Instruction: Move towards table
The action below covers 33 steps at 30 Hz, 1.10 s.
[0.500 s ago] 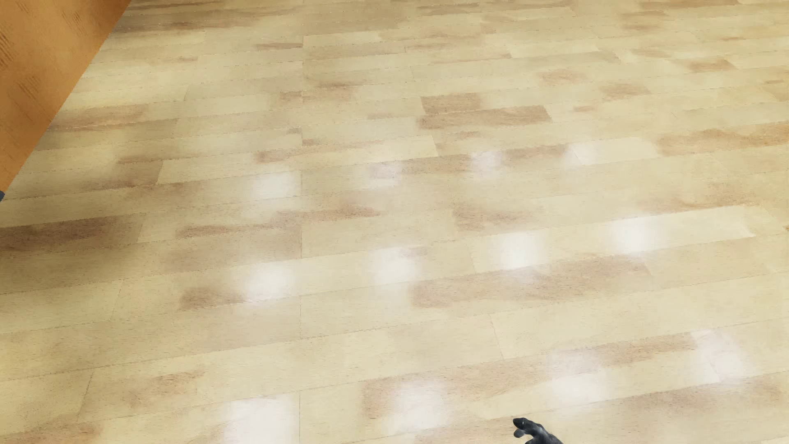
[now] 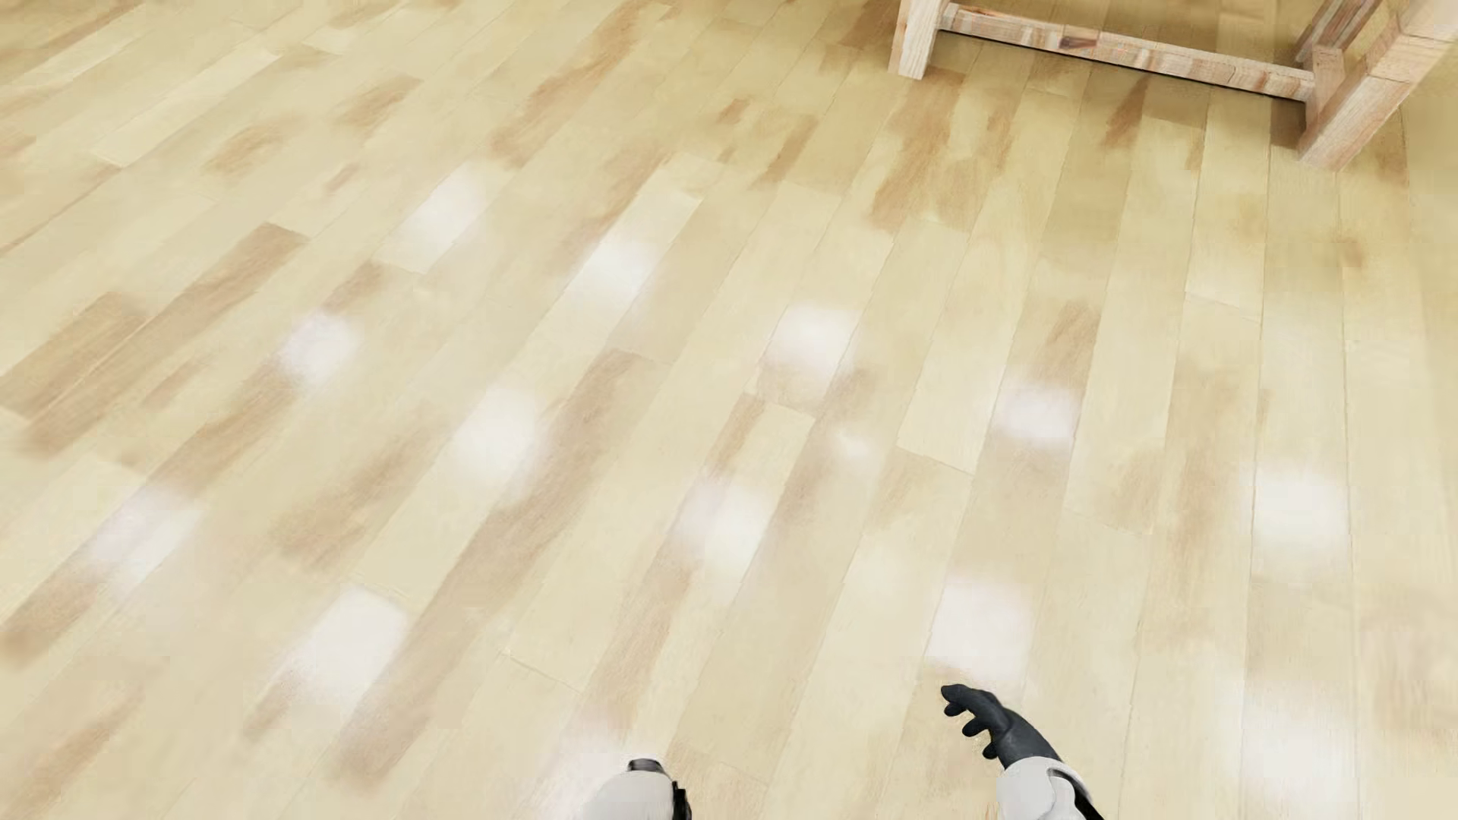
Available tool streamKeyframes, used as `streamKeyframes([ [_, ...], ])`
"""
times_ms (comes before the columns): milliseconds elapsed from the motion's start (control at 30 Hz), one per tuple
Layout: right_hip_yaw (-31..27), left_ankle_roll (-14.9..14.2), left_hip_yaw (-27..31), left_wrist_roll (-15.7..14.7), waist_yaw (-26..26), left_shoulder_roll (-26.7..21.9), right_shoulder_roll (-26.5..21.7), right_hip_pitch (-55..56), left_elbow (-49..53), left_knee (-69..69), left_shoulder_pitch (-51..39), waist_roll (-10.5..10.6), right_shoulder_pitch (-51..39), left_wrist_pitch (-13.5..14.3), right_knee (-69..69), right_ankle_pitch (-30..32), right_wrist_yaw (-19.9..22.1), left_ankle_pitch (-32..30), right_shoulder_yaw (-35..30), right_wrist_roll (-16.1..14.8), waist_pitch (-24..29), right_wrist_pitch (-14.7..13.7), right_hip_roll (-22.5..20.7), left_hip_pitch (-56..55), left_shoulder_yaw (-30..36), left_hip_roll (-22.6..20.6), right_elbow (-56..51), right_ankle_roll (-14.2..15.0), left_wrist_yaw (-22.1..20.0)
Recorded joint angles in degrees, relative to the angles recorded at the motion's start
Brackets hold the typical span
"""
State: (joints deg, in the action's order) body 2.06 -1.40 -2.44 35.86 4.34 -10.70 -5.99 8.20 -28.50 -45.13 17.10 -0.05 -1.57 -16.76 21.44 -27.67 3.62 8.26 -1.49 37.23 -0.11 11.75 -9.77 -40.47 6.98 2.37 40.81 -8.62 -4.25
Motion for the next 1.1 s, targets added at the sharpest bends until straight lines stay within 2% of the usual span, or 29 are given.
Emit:
streamKeyframes([
  [67,-3.9,-7.2,3.2,2.8,0.1,-0.9,-0.4,-3.3,-1.5,24.8,-0.6,-0.4,1.0,-1.6,-1.6,-1.1,0.4,-6.7,0.4,0.2,-0.7,1.3,0.0,1.5,0.6,-5.4,3.1,0.8,3.8],
  [100,-5.3,-8.8,5.4,5.3,0.1,-1.5,-1.1,-4.9,-3.1,32.6,-1.6,-0.6,2.3,-2.9,-1.6,-1.0,-0.1,-8.9,0.2,0.6,-1.0,1.9,0.2,3.2,1.3,-7.0,4.7,1.0,5.9],
  [133,-6.4,-1.8,4.8,8.3,-0.1,-2.2,-1.9,-6.0,-4.5,31.1,-1.9,-0.6,3.9,-3.4,0.6,-0.9,-0.8,-12.5,-0.2,1.1,-1.1,2.3,0.5,3.8,2.0,-7.6,6.2,1.4,7.4],
  [167,-8.0,3.3,3.1,10.4,-0.2,-1.1,-2.9,-6.4,-5.9,28.2,-2.8,-0.7,5.7,-3.8,4.6,0.6,-0.6,-13.5,-0.6,1.7,-1.0,2.5,1.3,4.7,1.8,-8.0,7.6,1.8,7.8],
  [200,-8.5,5.0,1.6,10.9,-0.2,0.8,-3.6,-5.2,-7.0,25.0,-3.6,-1.1,7.8,-4.7,11.8,4.6,0.6,-10.4,0.1,1.7,-0.8,3.2,2.2,6.0,0.3,-8.0,8.7,3.7,6.2],
  [233,-9.5,5.3,0.0,9.3,-0.2,3.1,-3.5,-2.2,-7.8,22.0,-4.3,-1.4,9.9,-4.7,21.3,11.8,2.2,-6.7,1.9,0.9,-0.5,4.4,2.6,7.5,-1.9,-7.5,9.6,12.3,4.5],
  [267,-11.8,5.6,-1.9,7.5,-0.3,4.7,-3.3,1.8,-7.8,19.3,-4.7,-1.6,11.6,-4.0,31.6,19.5,2.6,-3.2,3.2,0.2,-0.3,5.0,2.2,9.2,-3.5,-6.7,10.1,22.3,3.6],
  [300,-12.2,5.7,-4.5,6.5,-0.2,5.5,-3.7,6.5,-6.9,17.7,-5.0,-1.8,12.6,-2.3,42.1,25.3,1.0,-0.1,3.1,0.1,0.0,5.4,0.8,11.3,-3.5,-5.6,10.4,22.8,3.4],
  [333,-12.9,5.7,-7.1,6.0,-0.2,5.7,-4.8,11.3,-5.6,16.8,-5.4,-2.0,13.4,-0.6,51.1,25.2,-2.5,2.7,1.7,0.7,0.3,4.8,1.2,14.1,-2.8,-4.9,10.1,22.8,3.2],
  [367,-13.5,5.6,-9.2,5.6,-0.7,5.8,-6.2,16.3,-4.1,16.6,-6.1,-2.5,14.3,0.9,57.4,22.9,-6.0,5.2,0.1,1.8,0.5,3.7,4.0,17.3,-2.1,-4.9,8.8,23.1,2.7],
  [400,-12.9,5.5,-10.7,5.4,-1.5,5.7,-6.5,21.3,-3.2,17.0,-7.7,-3.0,15.7,1.4,60.3,23.3,-6.6,7.2,0.8,1.7,0.8,3.0,7.3,20.6,-1.2,-5.3,6.6,21.6,2.5],
  [467,-8.7,5.1,-11.7,5.9,-4.0,5.0,-3.9,29.0,-2.6,17.8,-12.6,-3.8,19.3,0.9,56.1,20.5,-1.9,11.0,6.3,-1.5,0.8,2.2,13.1,26.2,1.5,-6.6,1.3,14.9,3.3],
  [500,-6.2,4.8,-11.3,6.9,-5.4,4.2,-1.7,31.2,-2.2,17.8,-15.7,-4.0,21.2,0.7,49.5,18.2,0.9,12.9,9.3,-3.8,0.8,1.3,14.7,28.3,3.8,-7.2,-1.1,13.7,4.1],
  [567,-0.4,4.0,-9.5,8.7,-7.8,2.3,2.3,31.7,-1.2,18.3,-22.0,-3.7,24.3,1.3,27.4,16.6,2.6,16.3,12.3,-6.1,0.4,0.5,16.2,32.3,9.4,-7.8,-3.8,10.9,5.1],
  [600,0.6,3.5,-8.3,8.9,-8.8,1.2,4.2,30.2,-0.8,19.7,-25.0,-3.3,25.4,1.9,12.4,19.0,2.3,17.3,13.1,-6.1,0.1,0.7,15.0,34.5,12.2,-7.7,-4.2,11.2,5.3],
  [633,-0.5,2.8,-7.1,8.2,-9.6,0.1,6.2,27.2,-0.3,21.5,-27.6,-2.7,26.1,2.6,-3.2,23.4,1.8,18.0,13.8,-5.5,-0.2,1.3,13.4,36.9,15.1,-7.2,-3.8,15.4,5.4],
  [667,-0.5,2.1,-6.0,7.3,-10.2,-0.7,7.9,25.7,-0.1,21.7,-29.8,-2.1,26.7,3.2,-9.8,24.5,1.0,18.8,14.6,-4.8,-0.3,2.2,13.3,39.1,18.0,-6.7,-2.8,18.0,5.6],
  [700,4.0,1.1,-5.3,6.3,-10.5,-1.8,9.4,24.4,-0.3,21.5,-31.6,-1.8,26.9,4.1,-9.8,30.2,-0.2,18.8,14.8,-4.1,-0.3,3.1,14.0,41.0,21.0,-5.8,-1.2,13.8,5.6],
  [733,5.2,-0.1,-4.1,4.8,-10.8,-2.7,10.5,24.1,-1.0,19.3,-32.5,-1.1,26.3,4.2,-6.0,31.9,-2.3,17.6,14.0,-2.7,0.0,4.1,12.8,42.4,23.1,-3.9,1.5,6.0,4.8],
  [767,5.9,-1.5,-3.6,2.9,-11.0,-2.5,10.6,23.8,-2.9,14.6,-32.3,-0.3,25.4,3.3,-1.1,27.7,-4.4,14.6,13.0,-0.8,0.6,5.5,11.9,42.6,23.9,-2.2,4.4,4.3,3.2],
  [800,6.3,-2.0,-3.1,0.7,-11.2,-1.2,10.3,23.4,-6.1,8.0,-31.4,0.5,24.3,1.2,3.6,23.4,-6.2,8.2,12.2,1.4,1.2,6.8,11.4,41.1,23.9,-0.8,6.6,4.2,1.3],
  [833,7.2,-4.1,-1.8,-1.2,-11.2,0.4,10.1,22.2,-10.2,0.4,-31.0,1.1,23.5,-1.3,6.3,20.1,-7.9,0.6,11.8,3.2,1.7,7.5,11.3,38.3,24.3,0.2,7.4,4.2,0.5],
  [867,8.5,-6.8,-0.3,-1.6,-11.3,1.4,10.1,20.3,-14.5,-8.5,-31.4,1.5,22.9,-3.3,6.9,17.8,-9.1,-5.2,11.8,4.1,2.0,6.6,11.3,34.2,26.6,1.5,6.7,3.9,1.8],
  [900,10.1,-9.3,0.3,-0.5,-11.2,1.3,10.3,17.8,-18.4,-17.0,-32.2,2.0,22.5,-4.3,6.6,16.1,-9.2,-7.7,12.8,3.7,2.3,4.9,11.0,29.7,31.0,4.0,5.0,3.6,5.9],
  [933,11.5,-8.8,-0.3,1.0,-11.0,0.6,9.9,15.1,-21.2,-23.9,-32.5,2.8,21.6,-3.9,5.8,14.6,-7.5,-6.8,13.8,3.4,2.8,3.4,10.2,25.5,35.1,7.8,3.5,3.3,10.4],
  [967,12.1,-6.5,-1.4,1.0,-10.4,-0.2,9.1,12.8,-22.3,-28.4,-31.3,3.7,19.8,-3.5,5.3,13.2,-4.4,-5.0,15.1,2.6,3.2,2.7,9.2,21.6,36.4,11.3,2.8,3.2,12.1],
  [1033,11.2,-1.9,-4.9,-2.9,-8.1,-2.1,5.6,9.5,-21.4,-29.8,-25.4,5.1,14.3,-3.8,4.7,11.0,1.4,-3.2,15.2,3.5,3.6,3.0,7.4,14.8,32.5,15.4,3.6,3.5,8.9],
  [1067,10.1,0.5,-6.6,-5.0,-6.8,-3.4,3.8,8.2,-20.4,-27.1,-21.7,5.6,11.2,-3.6,4.7,9.9,2.1,-1.9,14.8,4.2,3.7,3.5,6.7,11.8,30.0,15.1,4.5,3.6,6.4],
  [1100,9.0,1.7,-7.7,-6.2,-5.6,-5.0,2.2,7.3,-19.0,-22.9,-18.1,5.9,7.9,-3.0,5.0,8.7,1.4,-0.7,14.0,4.7,3.7,4.1,6.2,9.2,28.0,13.5,4.7,3.8,4.6],
])
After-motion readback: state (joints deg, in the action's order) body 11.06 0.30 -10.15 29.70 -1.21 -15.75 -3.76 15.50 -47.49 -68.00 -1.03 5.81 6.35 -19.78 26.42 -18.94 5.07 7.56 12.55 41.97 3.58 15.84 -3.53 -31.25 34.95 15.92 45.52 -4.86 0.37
